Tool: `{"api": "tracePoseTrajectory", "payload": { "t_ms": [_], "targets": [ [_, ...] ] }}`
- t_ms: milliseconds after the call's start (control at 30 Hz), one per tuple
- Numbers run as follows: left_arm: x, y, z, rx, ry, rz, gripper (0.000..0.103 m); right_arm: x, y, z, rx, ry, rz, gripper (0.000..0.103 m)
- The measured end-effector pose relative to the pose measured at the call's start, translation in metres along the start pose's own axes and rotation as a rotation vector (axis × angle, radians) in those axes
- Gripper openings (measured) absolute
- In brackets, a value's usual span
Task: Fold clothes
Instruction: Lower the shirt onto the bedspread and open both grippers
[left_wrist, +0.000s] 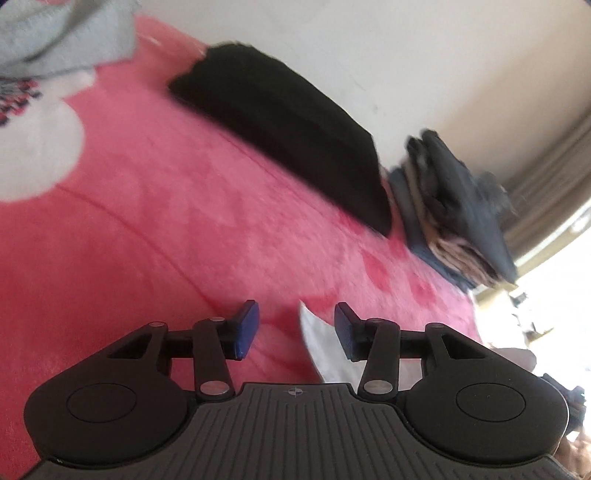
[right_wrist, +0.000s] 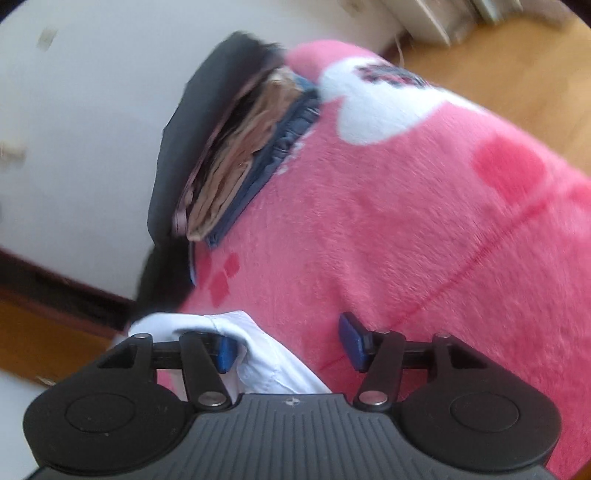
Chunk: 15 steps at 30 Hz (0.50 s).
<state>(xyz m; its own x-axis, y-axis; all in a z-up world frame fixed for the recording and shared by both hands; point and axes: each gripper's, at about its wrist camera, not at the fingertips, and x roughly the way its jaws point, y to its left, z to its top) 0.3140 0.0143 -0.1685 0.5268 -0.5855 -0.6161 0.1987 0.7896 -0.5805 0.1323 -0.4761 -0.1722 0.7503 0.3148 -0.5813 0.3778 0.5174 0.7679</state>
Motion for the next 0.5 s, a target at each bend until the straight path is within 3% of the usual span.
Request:
{"api": "tracePoseTrajectory", "payload": {
  "t_ms": [100,233,333,400,433,500],
  "targets": [
    [-0.011,-0.016,-0.005,0.058,-0.072,0.067,0.045,0.003,0.013,0.001,-0.102,0.021,-0.06,0.061],
    [-0.03,-0.044,-0.02,0.239,-0.11,0.111,0.05,0.018,0.072,-0.024,-0.575,0.056,-0.337,0.083],
    [-0.029,-0.062,-0.038,0.402,-0.063,0.152,0.056,0.029,0.104,-0.067,-1.017,0.06,-0.537,0.098],
    [-0.023,-0.069,-0.051,0.498,-0.014,0.156,0.058,0.037,0.125,-0.095,-1.312,0.062,-0.668,0.099],
    [-0.019,-0.072,-0.057,0.54,0.013,0.156,0.061,0.035,0.13,-0.104,-1.39,0.052,-0.694,0.099],
    [-0.009,-0.075,-0.066,0.597,0.069,0.164,0.063,0.018,0.134,-0.109,-1.373,0.008,-0.668,0.099]
  ]
}}
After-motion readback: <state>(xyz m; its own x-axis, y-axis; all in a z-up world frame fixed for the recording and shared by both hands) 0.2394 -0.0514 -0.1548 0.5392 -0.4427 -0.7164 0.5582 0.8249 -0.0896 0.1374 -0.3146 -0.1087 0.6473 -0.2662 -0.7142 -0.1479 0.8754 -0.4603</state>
